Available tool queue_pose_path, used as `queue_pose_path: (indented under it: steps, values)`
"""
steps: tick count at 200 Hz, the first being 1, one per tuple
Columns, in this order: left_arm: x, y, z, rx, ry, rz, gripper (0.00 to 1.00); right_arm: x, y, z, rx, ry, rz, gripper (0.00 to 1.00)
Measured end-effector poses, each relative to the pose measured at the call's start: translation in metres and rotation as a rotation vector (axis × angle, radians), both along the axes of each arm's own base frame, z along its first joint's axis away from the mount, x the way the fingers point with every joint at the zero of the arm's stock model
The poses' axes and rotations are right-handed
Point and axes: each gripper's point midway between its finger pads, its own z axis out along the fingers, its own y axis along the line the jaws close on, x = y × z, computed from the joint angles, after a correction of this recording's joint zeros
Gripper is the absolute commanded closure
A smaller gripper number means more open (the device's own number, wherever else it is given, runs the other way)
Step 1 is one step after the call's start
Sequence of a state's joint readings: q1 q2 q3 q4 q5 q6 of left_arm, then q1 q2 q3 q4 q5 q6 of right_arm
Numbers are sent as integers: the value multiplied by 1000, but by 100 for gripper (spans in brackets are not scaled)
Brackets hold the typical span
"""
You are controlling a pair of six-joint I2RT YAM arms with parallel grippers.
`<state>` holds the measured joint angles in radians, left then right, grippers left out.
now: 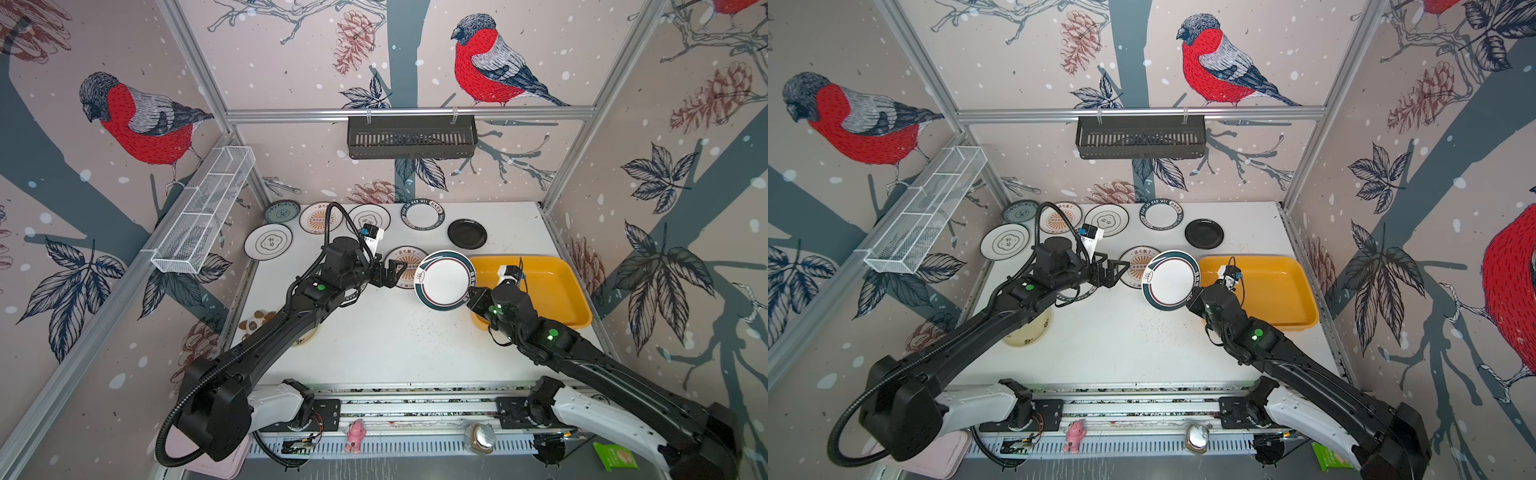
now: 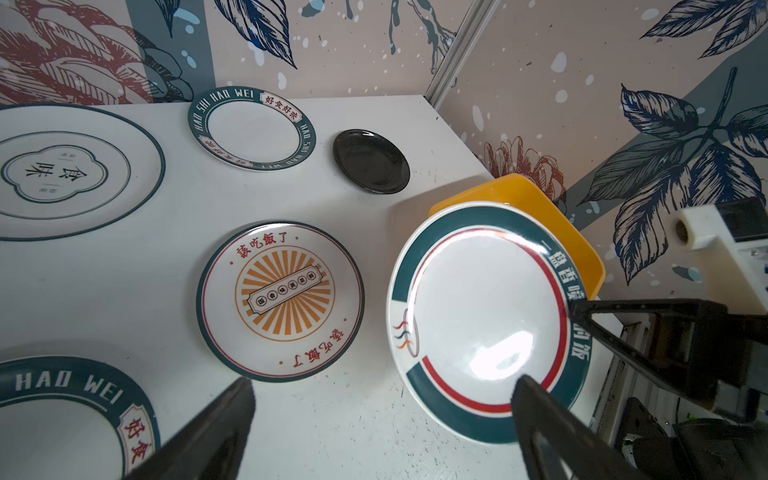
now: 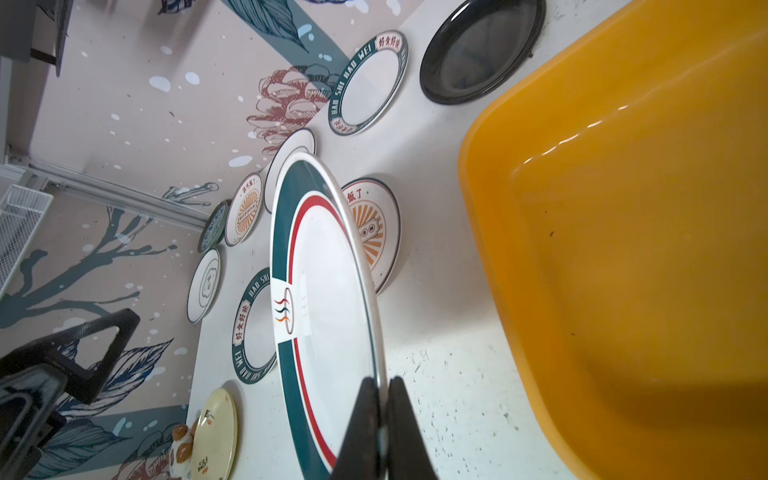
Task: Place the plates into the plastic bin on the countertop
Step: 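Lift the held plate with the right gripper over the yellow bin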
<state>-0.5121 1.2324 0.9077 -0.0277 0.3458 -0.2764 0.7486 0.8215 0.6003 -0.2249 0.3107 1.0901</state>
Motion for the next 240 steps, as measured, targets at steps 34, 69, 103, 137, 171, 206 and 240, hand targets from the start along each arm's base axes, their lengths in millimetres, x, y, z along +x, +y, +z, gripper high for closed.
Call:
queue_pose_path:
  steps: [34,69,103,137,171,206,240]
  values:
    - [-2,-3,-6,14,3,-32,4,7,-21,1,-27,10,-50,100]
    - [-3,-4,-21,49,8,-55,4,19,-45,-2,-61,43,-97,100]
    - [11,-5,-43,86,40,-16,4,31,-74,-7,-72,65,-144,100]
    - [17,-28,-42,67,45,27,4,47,-94,-6,-107,69,-131,100]
    - [20,-46,-40,14,68,51,4,54,-103,-5,-133,58,-95,100]
    - [28,-56,-32,-39,76,61,3,52,-105,-4,-150,39,-66,100]
    - [33,-61,-17,-61,39,55,4,55,-113,-11,-162,65,-89,100]
